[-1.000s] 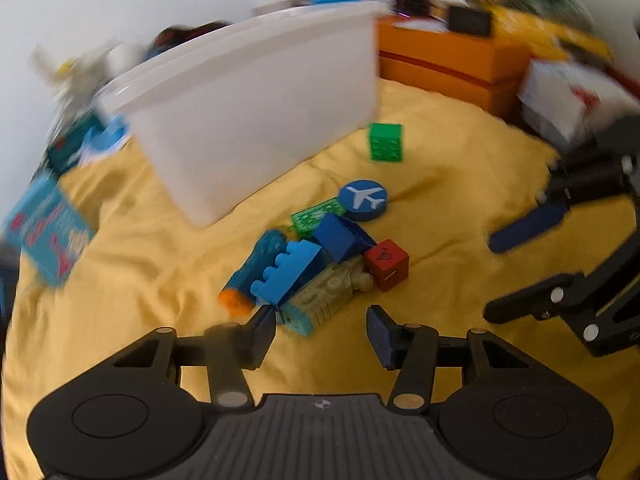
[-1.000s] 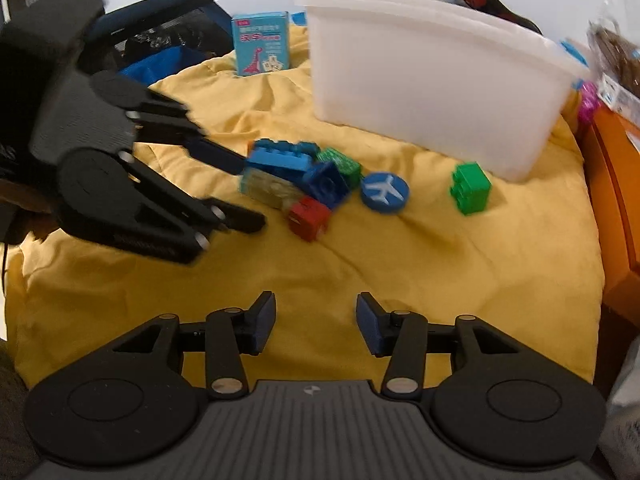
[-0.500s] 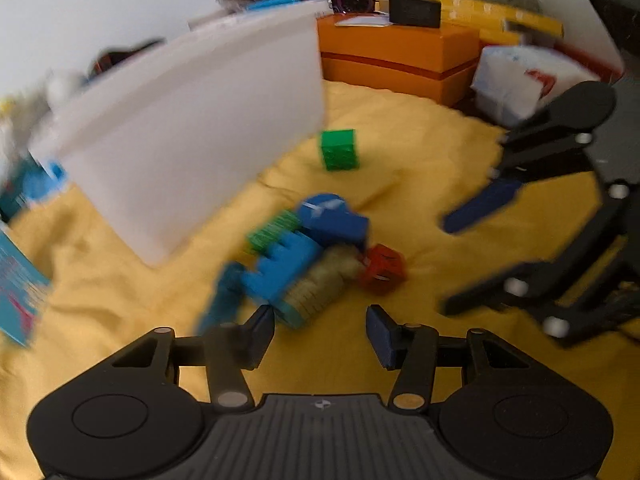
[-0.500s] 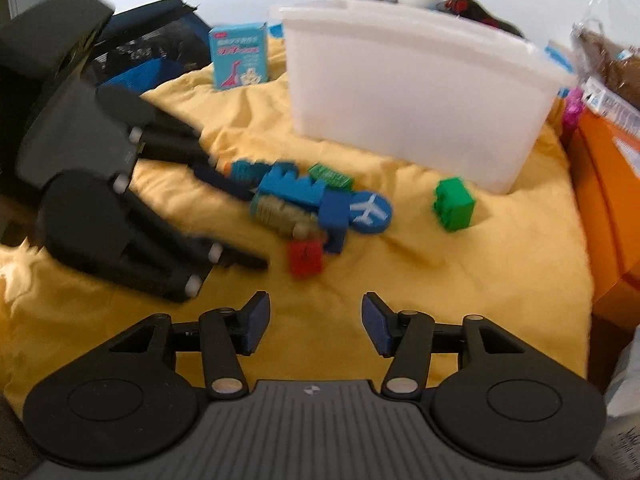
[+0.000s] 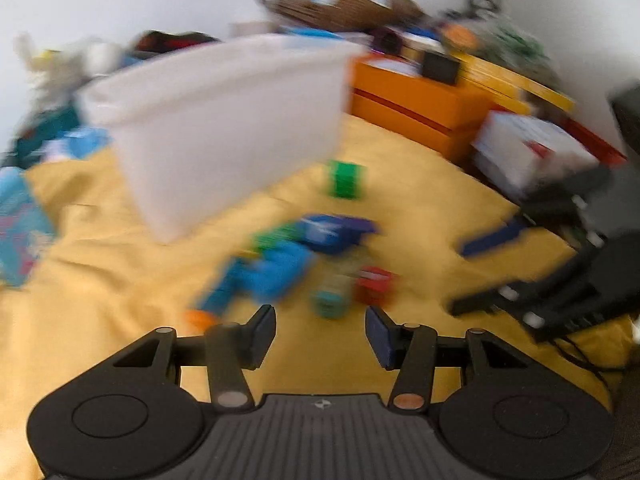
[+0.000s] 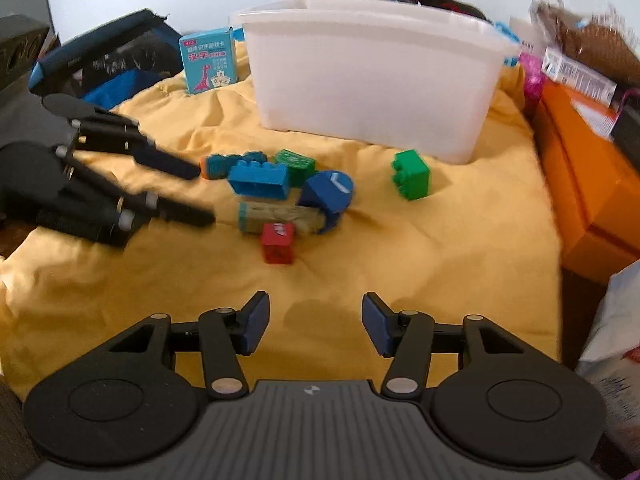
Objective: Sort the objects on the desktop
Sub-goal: 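Grasp the grey figurine with the right tool while the left grasps the teal figurine, then carry both figurines over the white bin and open both tools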
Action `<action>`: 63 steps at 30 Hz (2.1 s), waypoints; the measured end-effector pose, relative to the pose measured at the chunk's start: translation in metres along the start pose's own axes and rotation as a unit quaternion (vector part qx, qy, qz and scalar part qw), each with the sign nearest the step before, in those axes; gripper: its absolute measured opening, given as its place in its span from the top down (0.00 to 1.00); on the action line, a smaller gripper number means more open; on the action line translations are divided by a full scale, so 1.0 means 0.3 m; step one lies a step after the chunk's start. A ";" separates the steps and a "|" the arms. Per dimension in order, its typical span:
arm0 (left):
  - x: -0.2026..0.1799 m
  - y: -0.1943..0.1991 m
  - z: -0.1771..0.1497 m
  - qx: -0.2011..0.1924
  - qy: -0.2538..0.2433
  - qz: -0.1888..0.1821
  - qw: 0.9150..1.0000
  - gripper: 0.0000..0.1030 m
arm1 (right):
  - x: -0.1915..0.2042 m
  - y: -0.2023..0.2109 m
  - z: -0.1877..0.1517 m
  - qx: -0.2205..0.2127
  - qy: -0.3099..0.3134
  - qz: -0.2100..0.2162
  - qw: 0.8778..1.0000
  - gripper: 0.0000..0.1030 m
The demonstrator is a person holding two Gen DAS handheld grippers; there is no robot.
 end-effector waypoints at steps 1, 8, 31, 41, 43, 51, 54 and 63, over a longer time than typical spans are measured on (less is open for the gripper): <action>0.024 -0.001 0.013 -0.001 -0.001 0.014 1.000 0.48 | 0.012 -0.007 0.011 -0.001 -0.008 0.020 1.000 0.47; 0.090 -0.093 0.076 0.025 -0.066 0.037 0.997 0.47 | 0.087 -0.106 0.112 0.012 -0.047 0.084 0.995 0.44; 0.133 -0.195 0.045 0.086 -0.060 0.030 0.994 0.50 | 0.026 -0.234 0.209 0.027 -0.150 0.027 0.988 0.41; 0.093 -0.073 -0.065 0.061 0.055 0.035 0.996 0.76 | 0.057 -0.195 0.155 0.025 0.006 -0.011 1.000 0.75; 0.037 -0.029 -0.108 0.054 0.063 0.024 0.996 0.76 | 0.061 -0.143 0.107 0.026 0.028 0.004 0.999 0.75; -0.195 0.058 -0.245 0.047 0.032 0.048 0.997 0.76 | 0.091 0.041 -0.065 0.054 0.090 0.076 0.992 0.75; -0.202 0.049 -0.256 0.049 0.033 0.052 0.997 0.74 | 0.102 0.038 -0.085 0.052 0.094 0.057 0.993 0.73; -0.180 0.063 -0.241 0.044 0.054 0.068 0.995 0.58 | 0.109 0.052 -0.067 0.020 0.075 0.036 0.996 0.52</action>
Point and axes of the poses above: each gripper's, at about its wrist camera, not at the fingertips, and y roughly against the way its jaws point, x to its left, z to its top, the point moved 5 cm from there along -y, roughly the way its jaws point, and after that the axes turned 7 degrees about y, right-handed, at the moved point
